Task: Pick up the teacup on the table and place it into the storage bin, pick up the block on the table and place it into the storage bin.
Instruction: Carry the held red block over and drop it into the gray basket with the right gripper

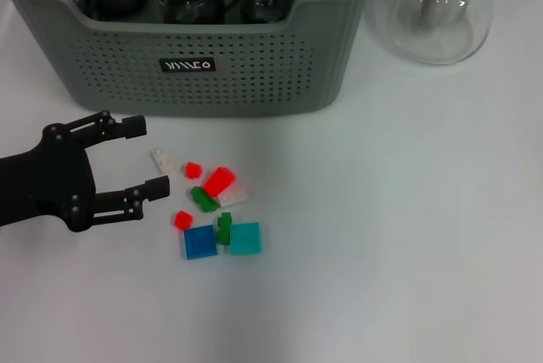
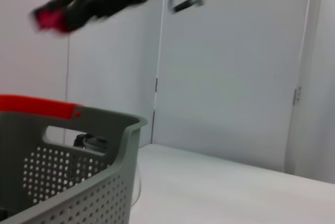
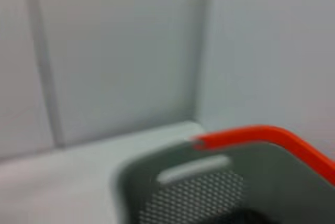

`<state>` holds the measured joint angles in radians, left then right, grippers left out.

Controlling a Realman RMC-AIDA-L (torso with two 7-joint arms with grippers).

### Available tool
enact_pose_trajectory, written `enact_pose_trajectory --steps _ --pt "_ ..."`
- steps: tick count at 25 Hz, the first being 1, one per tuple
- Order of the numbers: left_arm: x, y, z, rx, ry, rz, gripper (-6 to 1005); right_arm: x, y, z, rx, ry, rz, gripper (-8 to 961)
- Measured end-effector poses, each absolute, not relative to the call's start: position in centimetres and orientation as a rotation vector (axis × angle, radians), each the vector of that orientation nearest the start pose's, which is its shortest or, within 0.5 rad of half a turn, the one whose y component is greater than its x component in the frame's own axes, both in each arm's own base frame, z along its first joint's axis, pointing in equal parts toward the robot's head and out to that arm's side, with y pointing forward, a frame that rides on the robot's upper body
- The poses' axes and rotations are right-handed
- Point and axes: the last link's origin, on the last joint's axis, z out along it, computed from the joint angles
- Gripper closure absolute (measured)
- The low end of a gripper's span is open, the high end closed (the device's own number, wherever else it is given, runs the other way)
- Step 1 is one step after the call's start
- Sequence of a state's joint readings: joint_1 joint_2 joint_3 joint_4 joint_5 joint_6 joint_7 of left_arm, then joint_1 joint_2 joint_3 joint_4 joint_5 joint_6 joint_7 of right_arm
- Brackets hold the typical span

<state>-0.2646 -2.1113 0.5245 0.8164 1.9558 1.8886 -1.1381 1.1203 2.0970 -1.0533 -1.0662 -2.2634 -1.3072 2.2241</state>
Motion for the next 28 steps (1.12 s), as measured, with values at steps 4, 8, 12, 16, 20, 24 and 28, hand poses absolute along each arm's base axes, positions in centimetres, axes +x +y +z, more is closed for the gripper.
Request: enact_pose_trajectory --steps 4,8,12,16,20,24,28 --pt "-30.2 24.2 3.8 -2.625 -0.39 -0.872 154 -0.8 45.4 -2.8 -2.72 0.257 0.181 257" --pt "-30.1 24.3 3.7 -2.627 -0.385 -0.865 154 0.7 46.5 -5.6 -2.653 0.207 0.101 256" --pt "-30.0 24.5 3.6 -2.631 -0.382 -0.871 154 1.3 46.6 -7.3 -2.624 0.141 0.056 252" --pt "-29.8 24.7 3.4 -2.636 -0.385 -0.883 154 1.7 45.9 -8.3 -2.648 0.082 0.02 247" --pt "-29.7 24.8 3.1 -2.646 -0.388 -0.888 154 1.6 45.8 -8.4 -2.653 0.084 0.037 242" --pt "-29.7 24.8 3.1 -2.647 -0.389 -0.887 154 1.7 46.0 -8.3 -2.639 0.086 0.045 190" --pt "-29.7 24.7 2.9 -2.649 -0.399 -0.895 154 1.6 46.1 -7.9 -2.624 0.083 0.069 137"
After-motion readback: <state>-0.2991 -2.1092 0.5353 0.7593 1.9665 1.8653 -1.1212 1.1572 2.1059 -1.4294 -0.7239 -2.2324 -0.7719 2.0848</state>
